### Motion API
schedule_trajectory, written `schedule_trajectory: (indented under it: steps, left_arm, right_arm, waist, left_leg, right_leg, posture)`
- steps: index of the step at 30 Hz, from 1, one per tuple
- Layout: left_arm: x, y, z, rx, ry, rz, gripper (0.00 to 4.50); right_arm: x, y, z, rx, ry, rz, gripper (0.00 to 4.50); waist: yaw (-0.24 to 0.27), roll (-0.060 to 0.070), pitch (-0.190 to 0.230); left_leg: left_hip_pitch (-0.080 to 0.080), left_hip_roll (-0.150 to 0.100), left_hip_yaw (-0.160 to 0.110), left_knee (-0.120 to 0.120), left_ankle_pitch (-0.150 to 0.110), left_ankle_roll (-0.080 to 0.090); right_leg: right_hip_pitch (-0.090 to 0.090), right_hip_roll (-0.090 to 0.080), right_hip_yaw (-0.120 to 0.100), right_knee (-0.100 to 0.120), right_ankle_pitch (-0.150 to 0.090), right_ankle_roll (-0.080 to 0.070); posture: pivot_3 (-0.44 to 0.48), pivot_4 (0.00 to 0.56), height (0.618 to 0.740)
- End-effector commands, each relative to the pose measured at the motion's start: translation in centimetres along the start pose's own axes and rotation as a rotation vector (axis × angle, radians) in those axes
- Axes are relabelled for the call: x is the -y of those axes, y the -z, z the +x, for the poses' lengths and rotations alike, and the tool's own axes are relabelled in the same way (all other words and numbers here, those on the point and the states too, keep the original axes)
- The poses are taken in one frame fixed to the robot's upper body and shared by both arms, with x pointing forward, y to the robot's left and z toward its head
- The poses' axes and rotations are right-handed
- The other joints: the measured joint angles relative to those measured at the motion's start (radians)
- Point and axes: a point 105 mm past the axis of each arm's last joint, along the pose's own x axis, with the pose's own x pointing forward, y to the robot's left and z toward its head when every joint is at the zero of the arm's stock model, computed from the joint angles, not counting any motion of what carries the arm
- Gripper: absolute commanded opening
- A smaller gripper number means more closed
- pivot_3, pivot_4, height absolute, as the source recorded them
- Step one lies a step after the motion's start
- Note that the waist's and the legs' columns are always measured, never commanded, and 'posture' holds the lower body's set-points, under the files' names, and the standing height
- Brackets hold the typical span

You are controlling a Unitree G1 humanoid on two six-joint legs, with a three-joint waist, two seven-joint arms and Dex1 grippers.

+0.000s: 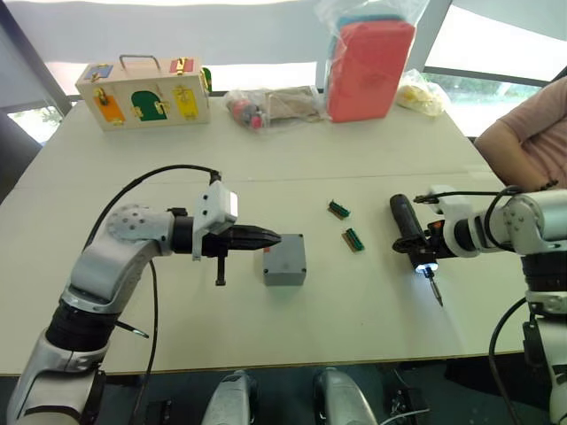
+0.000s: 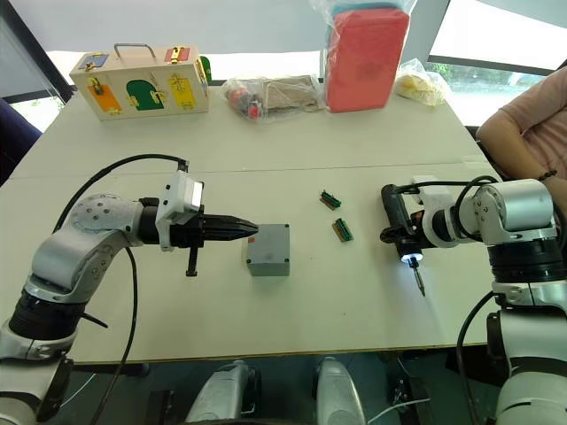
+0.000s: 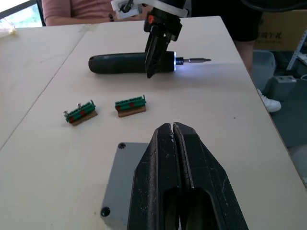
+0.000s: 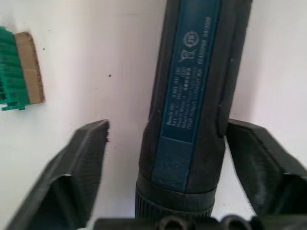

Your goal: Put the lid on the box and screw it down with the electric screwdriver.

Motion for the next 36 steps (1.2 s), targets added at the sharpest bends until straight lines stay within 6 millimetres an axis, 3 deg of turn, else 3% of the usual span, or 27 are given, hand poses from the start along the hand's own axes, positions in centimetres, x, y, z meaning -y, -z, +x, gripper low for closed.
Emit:
schedule_trajectory:
  steps: [1,5,7,10,12,19,25,36]
  left_arm:
    - [-0.6,0.4,-1.5,-0.034,-0.083,0.017,0.0]
    - [-0.9,1.9,-2.0,-0.074,-0.134,-0.014,0.0]
    - [-1.1,3.3,-2.1,-0.092,-0.171,-0.042,0.0]
    - [-1.2,4.9,-1.8,-0.119,-0.191,-0.06,0.0]
    - [-1.1,5.8,-1.2,-0.123,-0.183,-0.079,0.0]
    - [-0.9,7.7,0.0,-0.153,-0.15,-0.072,0.0]
    - [-1.5,8.6,1.1,-0.156,-0.153,-0.053,0.0]
    - [-3.9,8.4,4.3,-0.106,-0.136,-0.019,0.0]
  right_arm:
    - [-1.0,-4.5,-3.9,0.248,0.059,-0.277,4.45]
    - [-3.7,-5.6,-5.2,0.346,-0.059,-0.325,4.45]
    - [-7.1,-5.7,-5.5,0.44,-0.172,-0.402,4.45]
    - [-10.9,-4.7,-4.9,0.513,-0.303,-0.485,3.58]
    - [-12.4,-3.5,-3.6,0.517,-0.334,-0.539,2.95]
    - [-15.3,-0.3,0.6,0.483,-0.426,-0.509,0.15]
    - [-17.2,0.9,1.9,0.465,-0.481,-0.488,0.03]
    - [-19.4,3.2,1.4,0.374,-0.578,-0.534,0.03]
  waist:
    - [0.0,0.003,0.002]
    - [-0.005,0.002,0.002]
    - [-0.004,0.002,0.002]
    - [0.001,0.001,0.002]
    - [0.004,0.001,0.002]
    - [0.002,-0.001,0.002]
    - [0.002,0.0,0.002]
    - [0.003,0.0,0.002]
  left_leg:
    - [0.0,0.0,0.0,0.0,0.0,0.0]
    - [0.0,0.001,0.0,0.0,0.0,0.0]
    - [0.0,0.002,0.0,-0.001,0.0,0.0]
    - [0.0,0.002,-0.001,-0.002,0.0,0.0]
    - [0.0,0.002,-0.001,-0.001,0.0,0.0]
    - [-0.001,0.0,0.0,0.002,0.0,0.0]
    - [0.0,-0.001,-0.001,0.002,0.001,-0.001]
    - [-0.001,-0.001,-0.001,0.008,0.001,-0.001]
  right_leg:
    - [0.0,0.0,0.0,0.0,0.0,0.0]
    - [-0.001,0.002,0.0,0.0,0.0,0.001]
    - [-0.001,0.002,-0.001,0.001,0.0,0.001]
    - [-0.001,0.002,-0.001,0.001,0.0,0.001]
    - [-0.001,0.002,-0.001,0.002,0.001,0.001]
    - [0.001,-0.003,0.0,0.0,0.002,0.003]
    - [0.001,-0.001,-0.001,0.002,0.003,0.004]
    - [0.002,-0.001,-0.001,0.004,0.004,0.005]
  posture:
    - [0.0,0.15,0.73]
    - [0.0,0.15,0.73]
    - [0.0,0.15,0.73]
    - [0.0,0.15,0.73]
    - [0.0,0.15,0.73]
    - [0.0,0.15,0.73]
    - [0.0,0.15,0.73]
    - [0.0,0.15,0.73]
